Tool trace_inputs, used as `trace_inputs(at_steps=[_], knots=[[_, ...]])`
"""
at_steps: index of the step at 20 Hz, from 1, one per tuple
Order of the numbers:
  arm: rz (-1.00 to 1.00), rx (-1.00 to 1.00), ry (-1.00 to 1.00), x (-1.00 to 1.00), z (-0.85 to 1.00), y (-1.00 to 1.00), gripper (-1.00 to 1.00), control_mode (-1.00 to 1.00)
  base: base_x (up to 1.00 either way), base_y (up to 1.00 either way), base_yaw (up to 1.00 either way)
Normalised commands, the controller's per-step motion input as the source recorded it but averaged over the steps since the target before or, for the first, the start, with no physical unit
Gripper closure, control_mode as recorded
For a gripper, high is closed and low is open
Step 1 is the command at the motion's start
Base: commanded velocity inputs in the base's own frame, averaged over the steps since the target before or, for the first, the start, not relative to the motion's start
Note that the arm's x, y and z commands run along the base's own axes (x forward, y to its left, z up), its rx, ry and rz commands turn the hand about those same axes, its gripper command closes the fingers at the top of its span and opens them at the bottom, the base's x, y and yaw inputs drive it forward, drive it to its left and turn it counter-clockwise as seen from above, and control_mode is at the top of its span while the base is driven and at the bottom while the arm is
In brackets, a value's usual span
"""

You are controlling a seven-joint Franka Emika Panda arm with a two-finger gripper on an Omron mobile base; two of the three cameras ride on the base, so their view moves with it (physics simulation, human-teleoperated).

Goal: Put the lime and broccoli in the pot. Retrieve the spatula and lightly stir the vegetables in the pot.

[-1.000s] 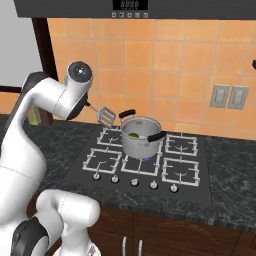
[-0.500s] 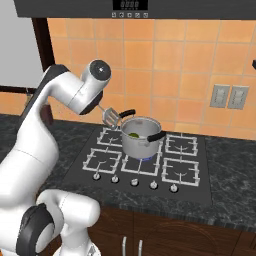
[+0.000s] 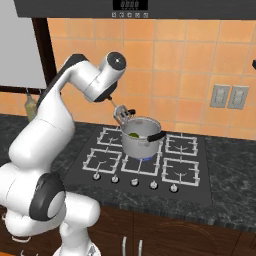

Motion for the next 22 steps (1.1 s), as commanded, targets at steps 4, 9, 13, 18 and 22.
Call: trace_inputs(at_steps=[4,9,13,18,22], knots=[[-0.09,0.03,0.00,0.68,0.00,-0.29,1.00,-1.00,0.00,0.00,0.00],[-0.07,0.01,0.00,0.57,-0.11,-0.19,1.00,-1.00,0.00,0.00,0.00],[-0.04,0.00,0.00,0.26,-0.18,-0.01,1.00,-1.00,0.00,0.00,0.00],[0.00,0.00,0.00,0.00,0.00,0.00,1.00,-1.00,0.00,0.00,0.00],[-0.17,0.00,-0.12,0.00,-0.02,0.00,1.00,-1.00,0.00,0.00,0.00]])
